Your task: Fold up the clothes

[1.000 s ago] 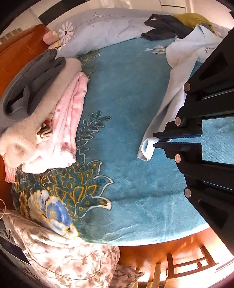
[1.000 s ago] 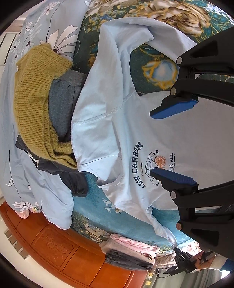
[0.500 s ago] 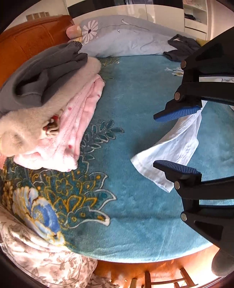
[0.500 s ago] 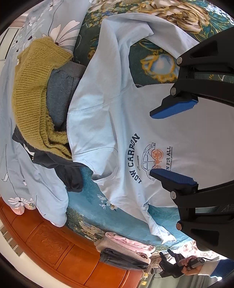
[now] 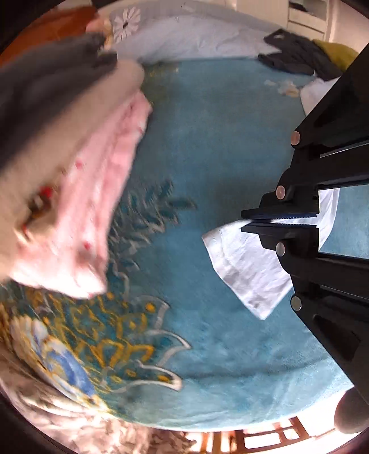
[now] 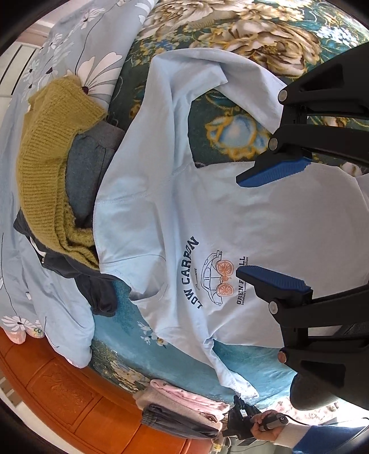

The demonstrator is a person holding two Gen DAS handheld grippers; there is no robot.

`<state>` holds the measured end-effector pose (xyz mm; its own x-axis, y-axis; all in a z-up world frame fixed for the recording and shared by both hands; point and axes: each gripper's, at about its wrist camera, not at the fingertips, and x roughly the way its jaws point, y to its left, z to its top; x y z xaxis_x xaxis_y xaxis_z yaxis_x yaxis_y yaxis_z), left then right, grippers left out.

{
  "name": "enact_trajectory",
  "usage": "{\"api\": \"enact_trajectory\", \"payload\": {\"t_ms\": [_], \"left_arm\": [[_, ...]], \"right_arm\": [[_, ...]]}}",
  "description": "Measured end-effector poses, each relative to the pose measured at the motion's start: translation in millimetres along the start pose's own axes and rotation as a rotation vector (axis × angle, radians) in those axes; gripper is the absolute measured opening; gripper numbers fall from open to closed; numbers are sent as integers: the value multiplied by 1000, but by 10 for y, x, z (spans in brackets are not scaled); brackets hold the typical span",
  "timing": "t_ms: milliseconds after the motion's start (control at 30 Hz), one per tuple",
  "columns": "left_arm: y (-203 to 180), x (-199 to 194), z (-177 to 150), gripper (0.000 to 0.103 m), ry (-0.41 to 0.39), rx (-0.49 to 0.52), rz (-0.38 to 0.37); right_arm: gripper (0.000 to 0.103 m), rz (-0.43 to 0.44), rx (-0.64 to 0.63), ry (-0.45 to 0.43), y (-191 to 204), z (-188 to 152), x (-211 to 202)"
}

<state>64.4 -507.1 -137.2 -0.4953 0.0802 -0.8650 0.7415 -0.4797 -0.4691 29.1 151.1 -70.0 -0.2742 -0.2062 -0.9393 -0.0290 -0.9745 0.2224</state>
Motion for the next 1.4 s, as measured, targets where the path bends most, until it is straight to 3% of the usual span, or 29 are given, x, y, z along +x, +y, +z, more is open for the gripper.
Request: {"api": "enact_trajectory", "payload": {"t_ms": [100, 167, 233, 300, 333, 467, 533, 667, 733, 800, 900, 967, 1067, 1167, 1233, 1367, 1400], "left_arm": [[-224, -499, 43, 2, -159, 86, -256], [-267, -678, -1, 2, -200, 144, -310], [-210, -562, -62, 2, -173, 177, -196], [33, -249, -105, 2, -80, 161, -25], [163, -133, -146, 2, -46, 128, 18], [609, 177, -312, 3, 43, -14, 104], [677, 170, -330, 3, 40, -38, 120], [629, 111, -257, 10, 45, -8, 228], [612, 69, -220, 23, 58, -26, 266], [558, -56, -184, 28, 17, -49, 293], [276, -272, -294, 34, -50, -35, 220], [-55, -371, -474, 43, -77, 14, 129], [-495, -249, -942, 50, -3, 121, 28], [-925, -100, -1430, 50, 83, 230, -70], [-1212, -1, -1755, 50, 141, 303, -135], [-1392, 95, -2331, 50, 223, 391, -226], [-1396, 88, -2372, 50, 226, 400, -231]], "right_arm": [[59, -12, 28, -7, -49, 11, -9], [59, -12, 45, -9, -75, 15, -10], [59, -10, 57, -8, -98, 9, 7], [59, -10, 63, 2, -115, -7, 53], [59, -9, 64, 8, -123, -16, 81], [59, -21, 71, -4, -240, -55, 83], [59, -46, 97, -17, -411, -70, 27], [59, -120, 182, -50, -901, -115, -147], [59, -155, 236, -56, -1184, -181, -221], [59, -170, 285, -43, -1413, -288, -246], [59, -153, 305, -20, -1541, -483, -206], [59, -120, 287, 3, -1500, -585, -110], [59, -98, 330, 8, -1502, -674, 47], [59, -116, 449, 12, -1678, -809, 138], [59, -83, 536, 29, -1761, -932, 204], [58, -8, 643, 52, -1775, -1115, 324], [52, -15, 643, 51, -1754, -1123, 341]]}}
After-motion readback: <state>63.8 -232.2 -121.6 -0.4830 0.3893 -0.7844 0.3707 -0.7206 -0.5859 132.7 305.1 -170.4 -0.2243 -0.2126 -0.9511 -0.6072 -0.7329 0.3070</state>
